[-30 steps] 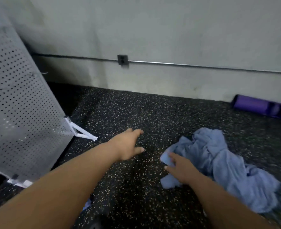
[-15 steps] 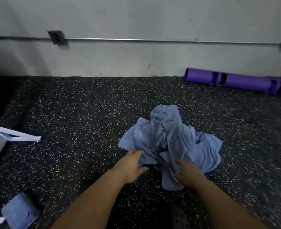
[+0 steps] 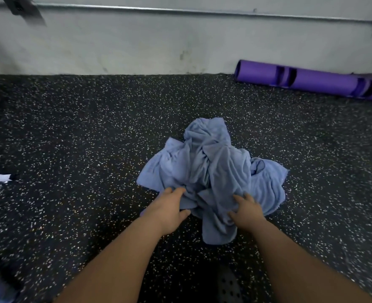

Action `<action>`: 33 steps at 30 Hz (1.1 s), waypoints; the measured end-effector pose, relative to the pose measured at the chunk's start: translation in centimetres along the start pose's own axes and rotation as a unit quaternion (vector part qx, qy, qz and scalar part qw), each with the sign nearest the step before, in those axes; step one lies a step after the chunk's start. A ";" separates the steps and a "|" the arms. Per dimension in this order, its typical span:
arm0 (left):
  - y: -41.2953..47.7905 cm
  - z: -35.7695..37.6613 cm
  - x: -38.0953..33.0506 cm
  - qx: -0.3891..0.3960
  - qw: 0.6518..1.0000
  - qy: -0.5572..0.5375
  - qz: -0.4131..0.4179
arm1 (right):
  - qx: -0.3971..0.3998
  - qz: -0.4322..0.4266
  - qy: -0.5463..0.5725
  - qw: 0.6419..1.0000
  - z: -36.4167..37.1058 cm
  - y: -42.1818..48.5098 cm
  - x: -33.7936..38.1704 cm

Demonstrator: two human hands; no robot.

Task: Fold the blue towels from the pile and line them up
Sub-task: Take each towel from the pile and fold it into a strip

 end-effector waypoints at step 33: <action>-23.2 -19.5 -12.9 -0.330 0.923 -0.021 0.197 | -0.064 -0.372 0.527 0.762 -24.7 -32.4 9.0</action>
Point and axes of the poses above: each hand's wrist, its own y-axis towards the middle knuckle, its own z-axis out of the palm, x = y × z, the point moved 4 cm from there along y, towards the middle knuckle, and after that the axes turned 11 degrees about z, right-handed, at the moved point
